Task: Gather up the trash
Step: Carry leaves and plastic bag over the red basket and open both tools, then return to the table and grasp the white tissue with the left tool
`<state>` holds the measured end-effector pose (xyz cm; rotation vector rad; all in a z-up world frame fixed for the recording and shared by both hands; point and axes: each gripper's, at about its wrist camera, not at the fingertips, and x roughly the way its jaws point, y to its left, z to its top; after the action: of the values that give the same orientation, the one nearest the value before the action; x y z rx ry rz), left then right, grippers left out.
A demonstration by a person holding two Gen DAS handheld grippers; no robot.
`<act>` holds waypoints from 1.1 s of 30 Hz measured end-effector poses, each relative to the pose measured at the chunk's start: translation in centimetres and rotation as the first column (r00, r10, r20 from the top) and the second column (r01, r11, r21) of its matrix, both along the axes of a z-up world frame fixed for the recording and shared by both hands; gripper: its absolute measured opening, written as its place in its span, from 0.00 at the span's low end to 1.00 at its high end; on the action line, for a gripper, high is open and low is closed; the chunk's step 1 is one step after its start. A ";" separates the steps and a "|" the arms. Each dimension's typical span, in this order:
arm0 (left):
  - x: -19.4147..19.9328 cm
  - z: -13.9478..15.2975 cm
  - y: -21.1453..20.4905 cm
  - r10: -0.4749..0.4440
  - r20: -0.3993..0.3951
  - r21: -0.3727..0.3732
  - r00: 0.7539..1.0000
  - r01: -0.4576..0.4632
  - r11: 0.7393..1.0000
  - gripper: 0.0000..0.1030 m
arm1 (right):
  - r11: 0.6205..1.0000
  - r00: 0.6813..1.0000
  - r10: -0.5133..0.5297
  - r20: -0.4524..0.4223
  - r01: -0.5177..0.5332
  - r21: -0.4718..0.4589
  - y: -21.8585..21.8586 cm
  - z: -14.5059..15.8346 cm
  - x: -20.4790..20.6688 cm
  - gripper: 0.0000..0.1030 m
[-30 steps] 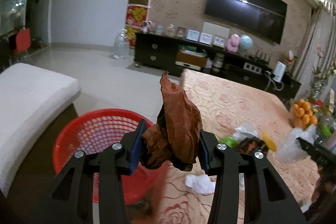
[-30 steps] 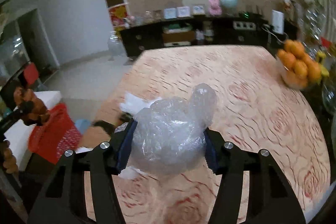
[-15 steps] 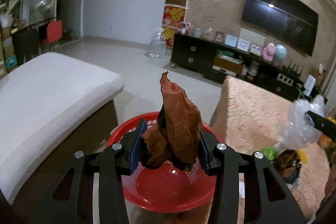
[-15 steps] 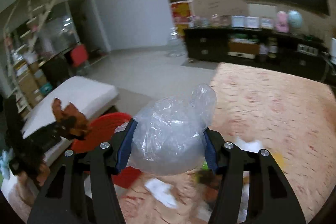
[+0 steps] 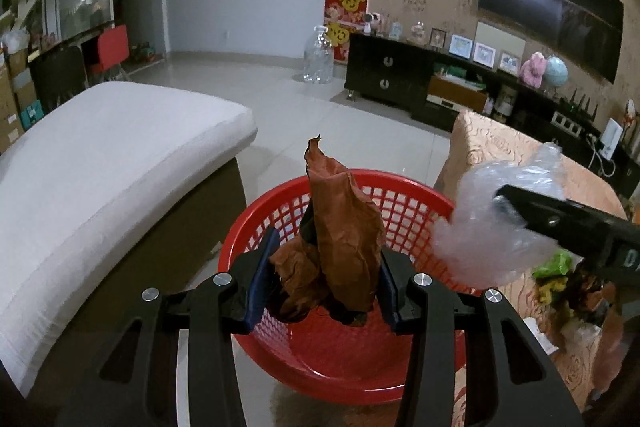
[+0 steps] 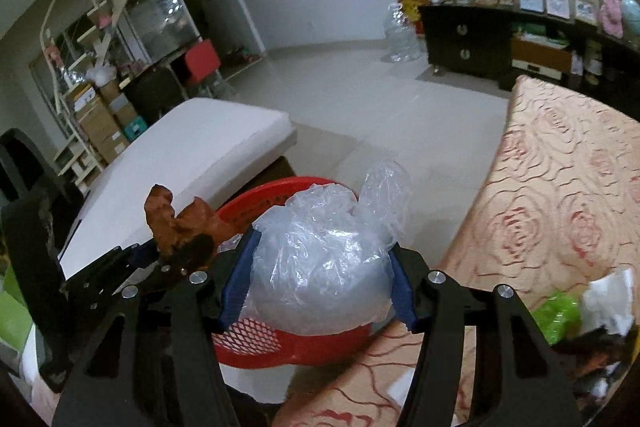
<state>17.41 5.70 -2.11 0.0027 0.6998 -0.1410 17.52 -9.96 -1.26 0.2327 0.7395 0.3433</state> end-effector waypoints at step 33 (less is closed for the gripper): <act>-2.9 1.7 -1.8 -0.096 0.113 -0.052 0.989 0.102 0.993 0.75 | 0.969 0.968 -0.236 0.082 0.240 -0.056 -8.2 2.0 -5.4 0.81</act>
<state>14.49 3.87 -0.38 -0.0096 0.5856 -0.2541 12.16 -18.12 0.75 0.2430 0.6400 0.0985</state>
